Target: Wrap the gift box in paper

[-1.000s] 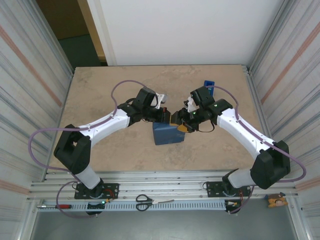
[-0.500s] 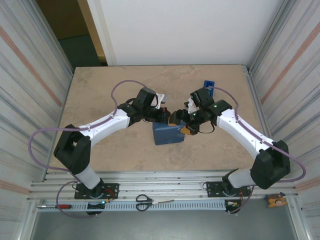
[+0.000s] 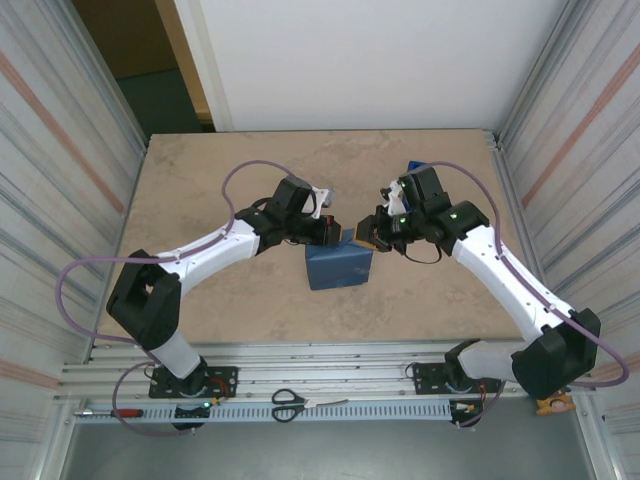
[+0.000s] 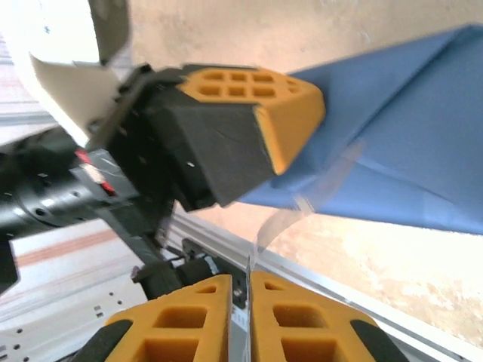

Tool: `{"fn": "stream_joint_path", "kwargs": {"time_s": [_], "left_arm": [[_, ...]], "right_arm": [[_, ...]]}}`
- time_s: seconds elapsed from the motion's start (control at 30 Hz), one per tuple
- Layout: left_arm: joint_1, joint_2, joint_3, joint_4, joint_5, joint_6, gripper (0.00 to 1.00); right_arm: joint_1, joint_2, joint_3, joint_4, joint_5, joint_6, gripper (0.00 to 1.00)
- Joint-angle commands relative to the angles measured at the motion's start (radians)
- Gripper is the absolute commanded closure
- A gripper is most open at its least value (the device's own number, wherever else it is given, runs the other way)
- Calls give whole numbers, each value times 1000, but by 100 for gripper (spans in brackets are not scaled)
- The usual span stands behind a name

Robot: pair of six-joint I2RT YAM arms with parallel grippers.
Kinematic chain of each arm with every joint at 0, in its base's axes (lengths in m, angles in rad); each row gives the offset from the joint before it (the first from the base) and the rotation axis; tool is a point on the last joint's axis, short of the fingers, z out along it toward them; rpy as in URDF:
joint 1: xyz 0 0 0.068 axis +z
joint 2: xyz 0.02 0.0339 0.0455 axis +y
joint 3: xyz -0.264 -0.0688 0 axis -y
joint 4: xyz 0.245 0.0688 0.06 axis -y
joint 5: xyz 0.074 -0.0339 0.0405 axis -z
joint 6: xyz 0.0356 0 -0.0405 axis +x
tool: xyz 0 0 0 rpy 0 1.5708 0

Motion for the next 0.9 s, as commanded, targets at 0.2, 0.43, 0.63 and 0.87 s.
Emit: {"fn": "stream_joint_path", "kwargs": {"time_s": [0.2, 0.43, 0.63, 0.87], "left_arm": [[-38, 87, -88, -165, -28, -16, 100], [-37, 78, -98, -152, -29, -25, 100], [-37, 60, -110, -133, -31, -37, 100], [-37, 48, -109, -127, -32, -40, 100]], "right_arm": [[-15, 54, -50, 254, -43, 142, 93], [-3, 86, -144, 325, -55, 174, 93], [-6, 122, -205, 309, -81, 164, 93], [-20, 97, -221, 274, -78, 153, 95]]}}
